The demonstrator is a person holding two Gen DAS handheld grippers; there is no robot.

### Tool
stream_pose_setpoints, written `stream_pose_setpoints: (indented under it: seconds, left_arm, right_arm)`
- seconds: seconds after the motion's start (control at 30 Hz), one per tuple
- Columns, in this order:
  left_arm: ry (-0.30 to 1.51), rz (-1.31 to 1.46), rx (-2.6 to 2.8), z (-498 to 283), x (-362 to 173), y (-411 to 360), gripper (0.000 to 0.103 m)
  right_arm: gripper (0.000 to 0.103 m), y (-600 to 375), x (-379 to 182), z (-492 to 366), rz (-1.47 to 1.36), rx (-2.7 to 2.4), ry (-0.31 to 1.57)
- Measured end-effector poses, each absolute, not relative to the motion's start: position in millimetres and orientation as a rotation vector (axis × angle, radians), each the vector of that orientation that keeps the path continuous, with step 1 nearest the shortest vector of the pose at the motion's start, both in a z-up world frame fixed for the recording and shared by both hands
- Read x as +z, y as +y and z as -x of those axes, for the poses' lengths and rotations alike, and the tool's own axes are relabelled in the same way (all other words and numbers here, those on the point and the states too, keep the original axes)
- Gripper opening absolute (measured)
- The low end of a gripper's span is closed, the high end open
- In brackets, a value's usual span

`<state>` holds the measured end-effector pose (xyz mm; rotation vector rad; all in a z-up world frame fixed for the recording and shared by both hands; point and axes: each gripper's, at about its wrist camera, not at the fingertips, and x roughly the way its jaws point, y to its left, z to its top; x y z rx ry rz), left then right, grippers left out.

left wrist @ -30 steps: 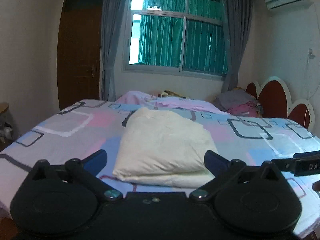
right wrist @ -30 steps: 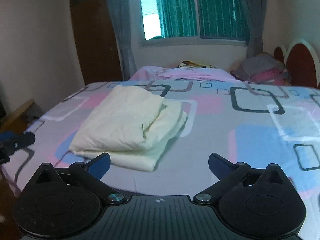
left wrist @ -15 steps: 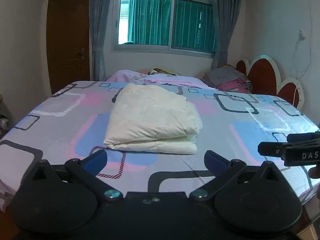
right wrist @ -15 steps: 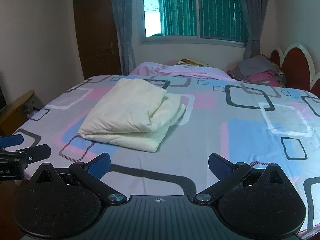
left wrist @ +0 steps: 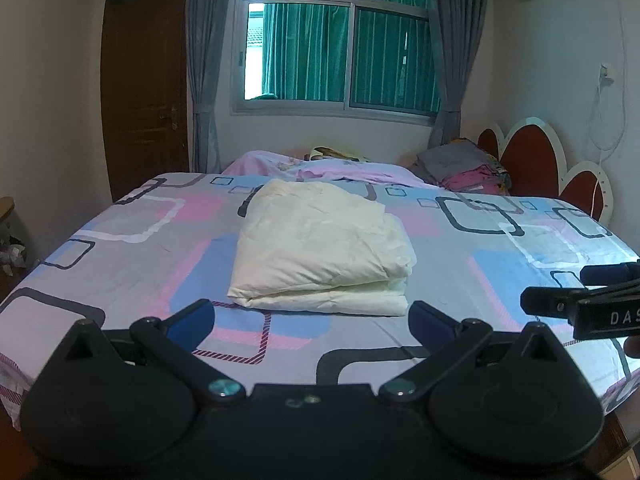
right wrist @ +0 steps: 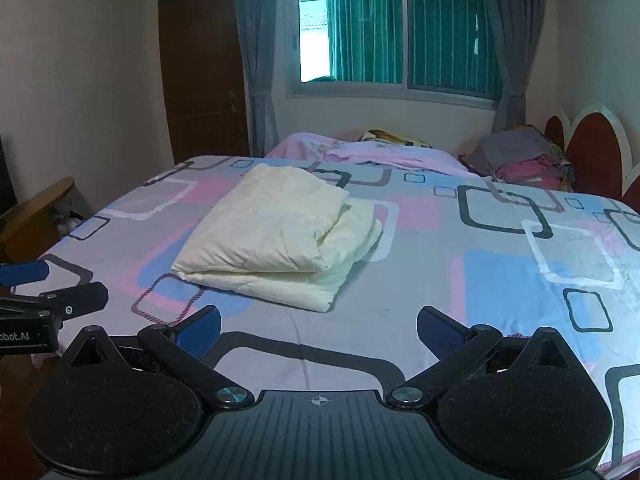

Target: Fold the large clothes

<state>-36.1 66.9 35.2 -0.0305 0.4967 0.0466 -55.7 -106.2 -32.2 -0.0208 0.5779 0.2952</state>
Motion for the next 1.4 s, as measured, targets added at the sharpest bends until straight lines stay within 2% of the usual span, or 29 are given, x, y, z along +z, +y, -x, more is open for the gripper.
stream_pose_setpoints:
  seconds: [1.4]
  left_arm:
    - [0.463,0.016,0.034,33.5,40.3,72.1,0.103]
  right_arm:
    - [0.103,-129.9,-16.1,62.1,0.027,0.309,0.553]
